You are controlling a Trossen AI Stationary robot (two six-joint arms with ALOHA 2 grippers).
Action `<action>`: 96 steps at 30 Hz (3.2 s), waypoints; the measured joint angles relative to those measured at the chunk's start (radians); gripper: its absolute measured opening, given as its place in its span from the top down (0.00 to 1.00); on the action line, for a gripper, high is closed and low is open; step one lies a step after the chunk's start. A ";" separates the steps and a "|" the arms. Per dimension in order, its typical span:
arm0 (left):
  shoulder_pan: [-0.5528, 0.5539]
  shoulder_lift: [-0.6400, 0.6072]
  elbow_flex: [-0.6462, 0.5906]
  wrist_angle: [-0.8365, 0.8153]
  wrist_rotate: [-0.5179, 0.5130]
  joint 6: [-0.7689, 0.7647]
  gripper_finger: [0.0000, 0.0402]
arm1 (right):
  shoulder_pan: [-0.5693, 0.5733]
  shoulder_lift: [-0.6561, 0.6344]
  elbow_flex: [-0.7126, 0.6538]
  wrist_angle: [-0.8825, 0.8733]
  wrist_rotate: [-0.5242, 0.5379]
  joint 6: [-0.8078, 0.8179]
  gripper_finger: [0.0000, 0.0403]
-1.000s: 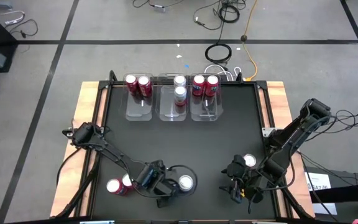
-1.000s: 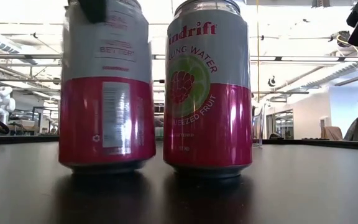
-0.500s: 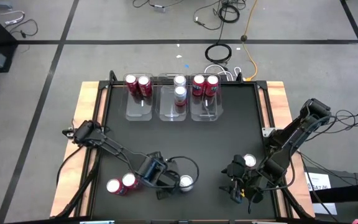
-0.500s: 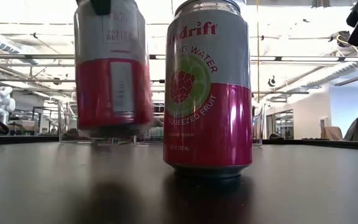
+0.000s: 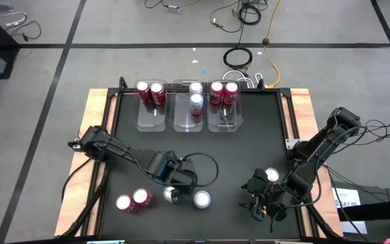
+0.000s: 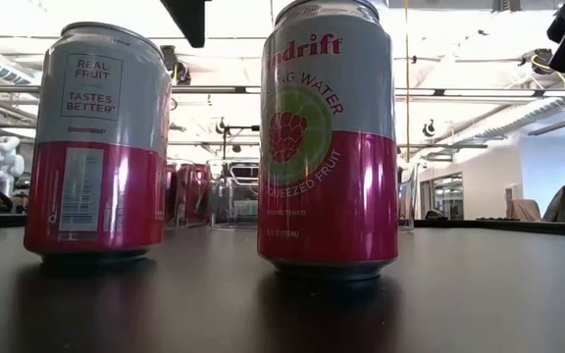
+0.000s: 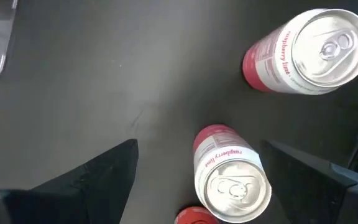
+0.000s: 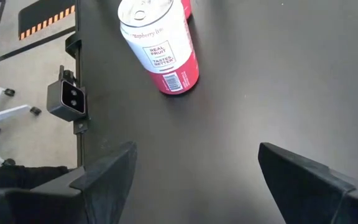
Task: Sort soda cans
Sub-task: Put the pink soda can into the middle transparent bin
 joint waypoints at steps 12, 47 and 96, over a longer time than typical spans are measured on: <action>0.037 -0.002 0.004 0.078 0.037 0.020 0.15 | 0.000 0.000 0.000 0.000 0.006 0.047 0.18; 0.118 -0.002 0.004 0.440 0.059 0.228 0.01 | 0.000 0.000 0.000 0.031 0.004 0.050 0.18; -0.192 -0.102 -0.124 0.138 -0.113 0.135 0.00 | 0.012 0.000 0.000 0.068 0.005 0.139 0.18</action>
